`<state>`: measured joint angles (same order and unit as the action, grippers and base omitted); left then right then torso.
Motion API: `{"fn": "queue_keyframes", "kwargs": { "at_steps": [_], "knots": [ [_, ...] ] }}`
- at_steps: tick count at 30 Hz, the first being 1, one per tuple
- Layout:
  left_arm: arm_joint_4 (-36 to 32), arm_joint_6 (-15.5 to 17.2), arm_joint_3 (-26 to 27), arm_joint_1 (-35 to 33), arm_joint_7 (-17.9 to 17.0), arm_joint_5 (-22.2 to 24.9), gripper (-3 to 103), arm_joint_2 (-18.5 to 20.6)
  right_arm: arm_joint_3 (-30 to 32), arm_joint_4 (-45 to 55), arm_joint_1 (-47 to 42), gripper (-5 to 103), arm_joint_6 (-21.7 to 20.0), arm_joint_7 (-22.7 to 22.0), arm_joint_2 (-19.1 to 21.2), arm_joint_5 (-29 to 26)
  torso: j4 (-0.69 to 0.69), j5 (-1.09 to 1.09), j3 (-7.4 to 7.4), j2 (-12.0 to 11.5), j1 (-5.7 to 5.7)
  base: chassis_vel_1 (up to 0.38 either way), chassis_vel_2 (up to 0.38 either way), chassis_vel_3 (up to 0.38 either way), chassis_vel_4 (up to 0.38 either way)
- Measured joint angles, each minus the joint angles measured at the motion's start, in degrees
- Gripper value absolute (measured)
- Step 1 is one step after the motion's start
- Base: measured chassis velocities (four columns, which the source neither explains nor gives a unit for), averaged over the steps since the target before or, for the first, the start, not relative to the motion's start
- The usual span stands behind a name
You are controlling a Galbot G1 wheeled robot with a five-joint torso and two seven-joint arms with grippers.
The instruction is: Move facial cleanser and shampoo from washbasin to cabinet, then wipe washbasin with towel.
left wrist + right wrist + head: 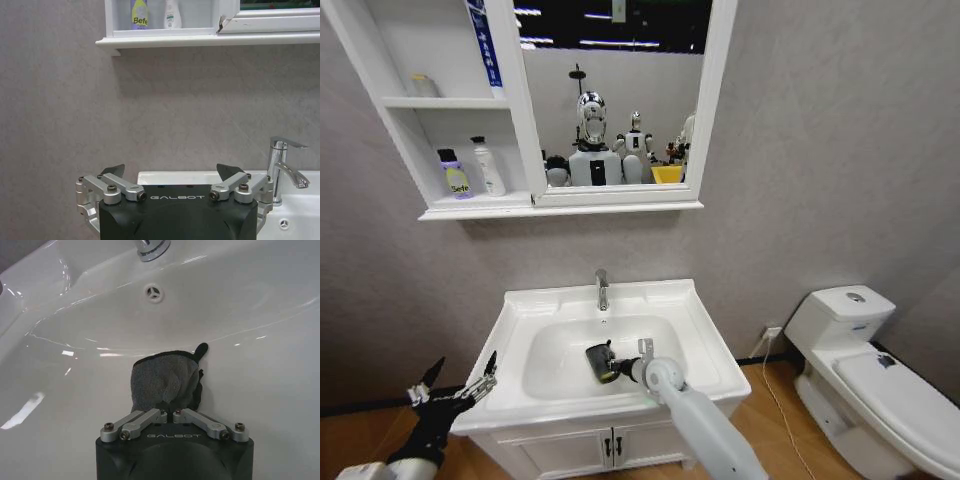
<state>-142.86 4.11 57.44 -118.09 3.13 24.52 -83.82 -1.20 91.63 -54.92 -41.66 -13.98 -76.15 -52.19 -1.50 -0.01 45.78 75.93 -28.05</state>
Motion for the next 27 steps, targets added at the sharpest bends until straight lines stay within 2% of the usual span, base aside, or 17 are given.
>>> {"fn": "queue_keyframes", "kwargs": {
  "at_steps": [13, 27],
  "knots": [
    [0.0, 0.0, 0.0, 0.0, 0.0, 0.0, 100, 0.0, 5.68, 6.06, -3.12, 0, -0.46, -1.87, 2.86, 0.45, 0.0, -0.01, 0.0, 0.0, 0.0, 0.0, 0.0, 0.0, 0.0],
    [0.0, 0.0, 0.0, 0.0, 0.0, 0.0, 100, 0.0, 1.76, -2.07, 0.98, 0, -0.54, 5.32, -0.41, 1.78, 0.01, -0.02, 0.0, 0.0, 0.0, 0.0, 0.0, 0.0, 0.0]
  ]
}}
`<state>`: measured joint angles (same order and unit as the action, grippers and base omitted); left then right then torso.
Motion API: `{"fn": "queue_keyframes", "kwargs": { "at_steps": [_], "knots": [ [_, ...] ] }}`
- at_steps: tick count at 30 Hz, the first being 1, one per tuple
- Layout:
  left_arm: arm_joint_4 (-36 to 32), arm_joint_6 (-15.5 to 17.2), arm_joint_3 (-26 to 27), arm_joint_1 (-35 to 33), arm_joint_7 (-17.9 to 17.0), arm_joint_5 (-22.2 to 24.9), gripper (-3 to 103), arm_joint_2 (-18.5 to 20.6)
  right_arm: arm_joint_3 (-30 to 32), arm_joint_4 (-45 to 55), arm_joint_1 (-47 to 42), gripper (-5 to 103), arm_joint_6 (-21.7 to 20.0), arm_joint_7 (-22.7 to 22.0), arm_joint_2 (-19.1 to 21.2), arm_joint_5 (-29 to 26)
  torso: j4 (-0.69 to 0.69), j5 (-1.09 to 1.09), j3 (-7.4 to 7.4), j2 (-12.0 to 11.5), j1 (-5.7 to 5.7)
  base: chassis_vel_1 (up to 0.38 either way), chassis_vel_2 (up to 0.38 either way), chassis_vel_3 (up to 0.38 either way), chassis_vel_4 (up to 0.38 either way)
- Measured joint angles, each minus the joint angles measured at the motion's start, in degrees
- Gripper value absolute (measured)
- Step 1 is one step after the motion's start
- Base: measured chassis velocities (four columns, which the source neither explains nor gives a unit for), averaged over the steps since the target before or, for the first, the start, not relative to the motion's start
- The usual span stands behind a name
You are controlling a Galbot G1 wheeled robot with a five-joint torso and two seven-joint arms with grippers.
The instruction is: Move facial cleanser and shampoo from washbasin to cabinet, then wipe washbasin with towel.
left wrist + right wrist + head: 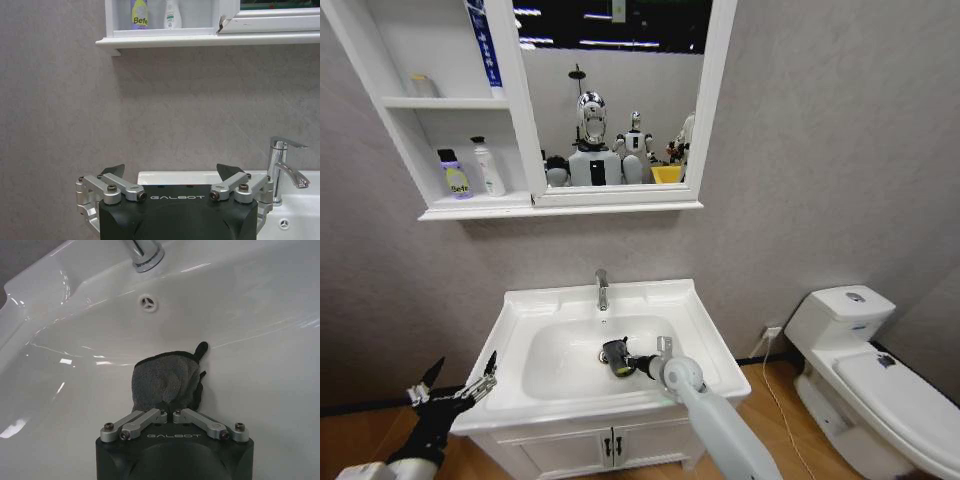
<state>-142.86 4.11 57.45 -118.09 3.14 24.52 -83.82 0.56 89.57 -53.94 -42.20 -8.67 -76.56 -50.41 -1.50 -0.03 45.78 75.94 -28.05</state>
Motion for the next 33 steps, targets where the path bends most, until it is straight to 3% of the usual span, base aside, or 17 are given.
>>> {"fn": "queue_keyframes", "kwargs": {
  "at_steps": [14, 33],
  "knots": [
    [0.0, 0.0, 0.0, 0.0, 0.0, 0.0, 100, 0.0, -6.2, -2.03, 4.04, 0, 0.0, 4.53, -3.24, -3.23, 0.0, 0.0, 0.0, 0.0, 0.0, 0.0, 0.0, 0.0, 0.0],
    [0.0, 0.0, 0.0, 0.0, 0.0, 0.0, 100, 0.0, -4.26, -5.23, 2.61, 0, 0.05, 0.94, -3.41, -2.53, 0.0, 0.01, 0.0, 0.0, 0.0, 0.0, 0.0, 0.0, 0.0]
  ]
}}
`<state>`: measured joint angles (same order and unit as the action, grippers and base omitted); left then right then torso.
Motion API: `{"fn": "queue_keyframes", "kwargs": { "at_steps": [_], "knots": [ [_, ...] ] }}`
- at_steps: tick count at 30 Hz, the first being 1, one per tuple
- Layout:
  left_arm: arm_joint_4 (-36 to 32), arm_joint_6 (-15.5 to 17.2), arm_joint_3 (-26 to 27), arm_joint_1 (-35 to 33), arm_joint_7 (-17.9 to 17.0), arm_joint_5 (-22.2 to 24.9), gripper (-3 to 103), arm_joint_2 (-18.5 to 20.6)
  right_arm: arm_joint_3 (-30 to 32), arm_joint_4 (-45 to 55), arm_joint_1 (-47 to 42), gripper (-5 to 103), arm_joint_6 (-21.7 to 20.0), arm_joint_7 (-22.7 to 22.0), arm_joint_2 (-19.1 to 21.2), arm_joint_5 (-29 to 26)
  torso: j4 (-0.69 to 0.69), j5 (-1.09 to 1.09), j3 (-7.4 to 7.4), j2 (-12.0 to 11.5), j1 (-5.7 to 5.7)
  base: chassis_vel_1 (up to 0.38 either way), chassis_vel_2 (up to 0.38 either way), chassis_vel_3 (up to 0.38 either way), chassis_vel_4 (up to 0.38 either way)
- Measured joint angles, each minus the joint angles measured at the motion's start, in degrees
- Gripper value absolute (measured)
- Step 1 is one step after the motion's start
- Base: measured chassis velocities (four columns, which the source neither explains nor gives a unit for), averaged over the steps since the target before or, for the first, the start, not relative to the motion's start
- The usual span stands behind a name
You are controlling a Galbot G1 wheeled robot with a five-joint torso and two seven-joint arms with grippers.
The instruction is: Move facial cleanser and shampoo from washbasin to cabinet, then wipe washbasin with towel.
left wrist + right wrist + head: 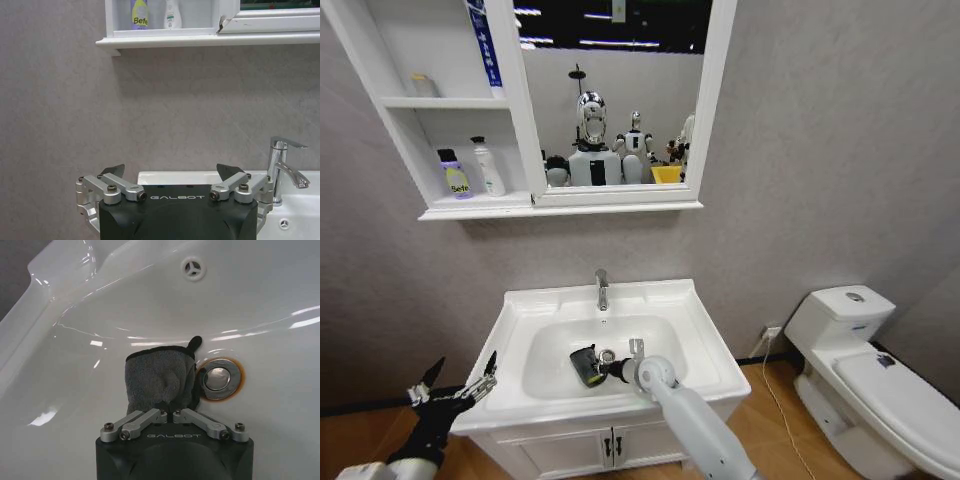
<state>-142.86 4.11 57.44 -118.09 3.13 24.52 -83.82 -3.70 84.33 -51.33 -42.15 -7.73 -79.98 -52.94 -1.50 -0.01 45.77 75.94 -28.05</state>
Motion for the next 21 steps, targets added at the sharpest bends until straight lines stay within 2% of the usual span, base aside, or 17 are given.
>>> {"fn": "queue_keyframes", "kwargs": {
  "at_steps": [10, 12, 14, 21],
  "knots": [
    [0.0, 0.0, 0.0, 0.0, 0.0, 0.0, 100, 0.0, 3.47, 3.72, -2.87, 0, 0.02, -3.95, 1.97, -0.61, 0.0, 0.0, 0.0, 0.0, 0.0, 0.0, 0.0, 0.0, 0.0],
    [0.0, 0.0, 0.0, 0.0, 0.0, 0.0, 100, 0.0, 3.94, 4.45, -3.24, 0, 0.02, -5.19, 2.32, -0.83, 0.0, 0.0, 0.0, 0.0, 0.0, 0.0, 0.0, 0.0, 0.0],
    [0.0, 0.0, 0.0, 0.0, 0.0, 0.0, 100, 0.0, 4.82, 6.09, -3.84, 0, 0.01, -8.36, 3.12, -2.53, 0.0, 0.0, 0.0, 0.0, 0.0, 0.0, 0.0, 0.0, 0.0],
    [0.0, 0.0, 0.0, 0.0, 0.0, 0.0, 100, 0.0, 7.65, 9.05, -5.38, 0, 0.01, -12.44, 4.55, -4.11, -0.01, 0.0, 0.0, 0.0, 0.0, 0.0, 0.0, 0.0, 0.0]
  ]
}}
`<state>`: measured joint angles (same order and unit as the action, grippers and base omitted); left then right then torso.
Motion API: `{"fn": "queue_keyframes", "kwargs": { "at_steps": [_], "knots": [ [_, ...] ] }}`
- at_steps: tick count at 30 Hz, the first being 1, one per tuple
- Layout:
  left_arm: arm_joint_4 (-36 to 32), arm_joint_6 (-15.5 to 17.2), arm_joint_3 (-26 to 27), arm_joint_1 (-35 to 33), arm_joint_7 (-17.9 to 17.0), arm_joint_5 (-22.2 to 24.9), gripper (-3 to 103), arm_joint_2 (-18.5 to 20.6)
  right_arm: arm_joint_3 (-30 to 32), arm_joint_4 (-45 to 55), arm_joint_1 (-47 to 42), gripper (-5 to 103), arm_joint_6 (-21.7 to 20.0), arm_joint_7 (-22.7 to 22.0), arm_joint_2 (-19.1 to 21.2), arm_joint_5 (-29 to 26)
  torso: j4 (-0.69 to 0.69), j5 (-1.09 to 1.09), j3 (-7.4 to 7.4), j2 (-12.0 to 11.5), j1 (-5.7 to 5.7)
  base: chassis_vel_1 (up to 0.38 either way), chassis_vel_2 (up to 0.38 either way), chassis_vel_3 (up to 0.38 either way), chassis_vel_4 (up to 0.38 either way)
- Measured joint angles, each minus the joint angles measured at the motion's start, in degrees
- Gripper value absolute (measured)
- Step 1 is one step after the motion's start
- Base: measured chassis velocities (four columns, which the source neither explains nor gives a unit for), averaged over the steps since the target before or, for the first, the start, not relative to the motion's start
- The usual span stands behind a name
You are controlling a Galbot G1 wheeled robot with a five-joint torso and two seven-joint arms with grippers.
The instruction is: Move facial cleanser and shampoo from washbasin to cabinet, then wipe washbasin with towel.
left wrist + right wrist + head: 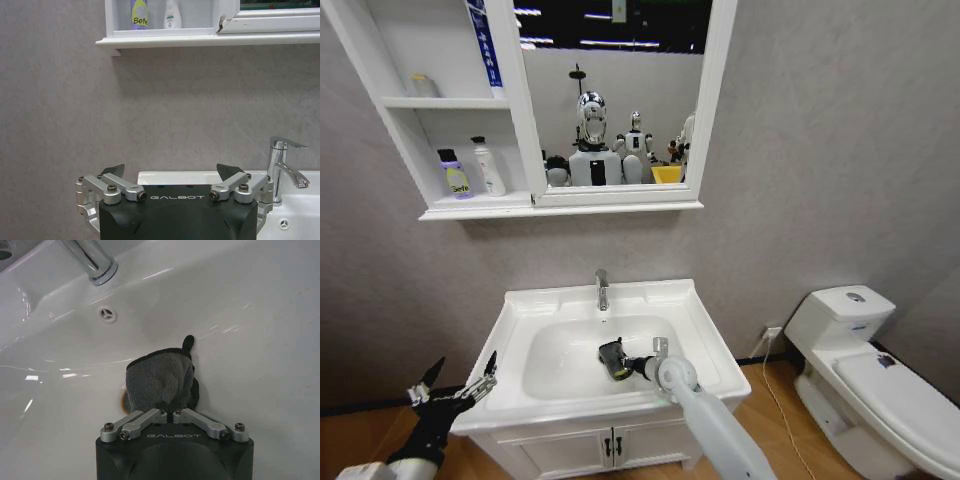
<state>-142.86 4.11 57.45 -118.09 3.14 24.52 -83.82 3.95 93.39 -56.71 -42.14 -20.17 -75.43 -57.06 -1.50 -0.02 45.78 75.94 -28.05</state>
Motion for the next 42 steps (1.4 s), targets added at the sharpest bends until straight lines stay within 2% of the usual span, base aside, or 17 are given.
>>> {"fn": "queue_keyframes", "kwargs": {
  "at_steps": [4, 9, 26, 33, 38, 42],
  "knots": [
    [0.0, 0.0, 0.0, 0.0, 0.0, 0.0, 100, 0.0, 1.33, 1.26, -1.01, 0, 0.0, 0.17, 0.59, 0.7, 0.0, -0.01, 0.0, 0.0, 0.0, 0.0, 0.0, 0.0, 0.0],
    [0.0, 0.0, 0.0, 0.0, 0.0, 0.0, 100, 0.0, 1.23, -0.47, -0.64, 0, 0.0, 3.6, -0.1, 1.58, 0.0, 0.0, 0.0, 0.0, 0.0, 0.0, 0.0, 0.0, 0.0],
    [0.0, 0.0, 0.0, 0.0, 0.0, 0.0, 100, 0.0, -6.81, -9.64, 7.11, 0, 0.0, 12.75, -6.45, 1.5, 0.01, -0.01, 0.0, 0.0, 0.0, 0.0, 0.0, 0.0, 0.0],
    [0.0, 0.0, 0.0, 0.0, 0.0, 0.0, 100, 0.0, -6.94, -11.11, 7.24, 0, 0.0, 11.6, -6.96, 2.01, 0.01, 0.0, 0.0, 0.0, 0.0, 0.0, 0.0, 0.0, 0.0],
    [0.0, 0.0, 0.0, 0.0, 0.0, 0.0, 100, 0.0, -5.8, -10.87, 6.78, 0, 0.0, 7.5, -5.97, 1.27, 0.0, 0.0, 0.0, 0.0, 0.0, 0.0, 0.0, 0.0, 0.0],
    [0.0, 0.0, 0.0, 0.0, 0.0, 0.0, 100, 0.0, -4.54, -11.0, 6.3, 0, 0.02, 6.27, -5.68, 0.9, 0.01, 0.0, 0.0, 0.0, 0.0, 0.0, 0.0, 0.0, 0.0]
  ]
}}
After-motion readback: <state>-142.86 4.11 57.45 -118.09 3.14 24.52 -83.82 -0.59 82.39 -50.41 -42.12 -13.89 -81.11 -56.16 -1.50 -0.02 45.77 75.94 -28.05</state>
